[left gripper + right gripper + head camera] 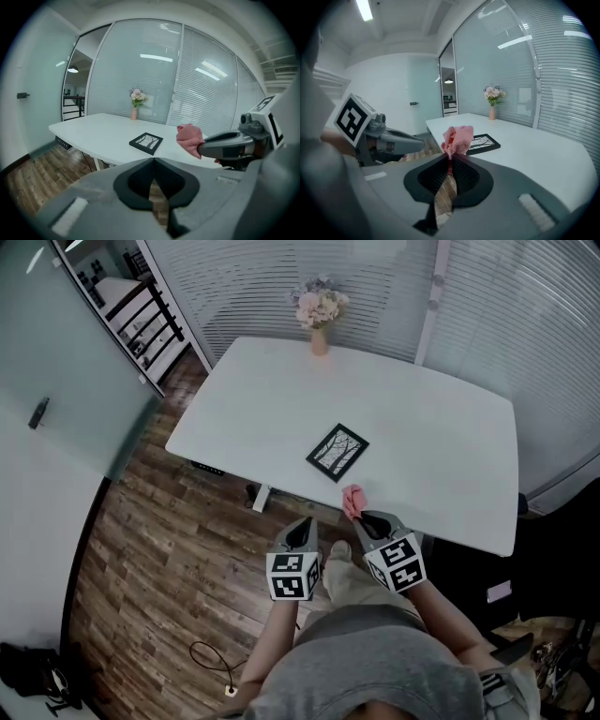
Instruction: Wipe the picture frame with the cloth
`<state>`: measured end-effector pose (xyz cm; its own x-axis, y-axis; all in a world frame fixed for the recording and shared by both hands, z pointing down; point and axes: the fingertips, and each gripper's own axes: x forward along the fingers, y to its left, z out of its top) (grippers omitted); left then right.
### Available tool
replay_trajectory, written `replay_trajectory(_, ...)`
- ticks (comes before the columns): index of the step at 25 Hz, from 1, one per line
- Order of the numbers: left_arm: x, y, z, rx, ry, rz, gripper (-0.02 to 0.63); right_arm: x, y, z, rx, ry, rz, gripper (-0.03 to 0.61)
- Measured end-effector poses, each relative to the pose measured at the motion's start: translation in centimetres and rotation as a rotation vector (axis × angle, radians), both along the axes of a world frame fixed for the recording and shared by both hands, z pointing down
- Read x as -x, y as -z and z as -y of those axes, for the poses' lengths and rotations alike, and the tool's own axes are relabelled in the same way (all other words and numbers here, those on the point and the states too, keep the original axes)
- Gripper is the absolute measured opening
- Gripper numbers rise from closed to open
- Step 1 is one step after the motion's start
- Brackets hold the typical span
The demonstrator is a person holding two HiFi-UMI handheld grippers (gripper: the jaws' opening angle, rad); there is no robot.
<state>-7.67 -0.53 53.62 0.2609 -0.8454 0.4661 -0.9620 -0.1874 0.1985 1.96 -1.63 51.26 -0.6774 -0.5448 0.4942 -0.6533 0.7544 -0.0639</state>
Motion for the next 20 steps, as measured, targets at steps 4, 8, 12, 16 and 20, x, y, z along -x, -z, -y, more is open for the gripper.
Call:
replay_trajectory(4,-0.3,0.5,-1.9,-0.015,0.011,-0.004,0.0,-0.2,0.3,-1.5,-0.006,0.009,0.019,0.029)
replay_trajectory(8,-0.3,0.7,-3.1,-0.02,0.023,-0.005,0.001,-0.3,0.5,-2.4,-0.013,0.016,0.031,0.028)
replay_trajectory(12,-0.4,0.7,-3.6,-0.02,0.027,-0.004,0.0,-0.5,0.7,-2.6,-0.023,0.015,0.036,0.026)
replay_trajectory(16,-0.5,0.7,-3.3,-0.025,0.029,-0.001,0.001,-0.7,0.9,-2.4,-0.037,0.015,0.032,0.025)
replay_trajectory(20,-0.5,1.1,-3.2,-0.029,0.03,0.001,0.0,-0.7,1.4,-2.4,-0.048,0.016,0.037,0.025)
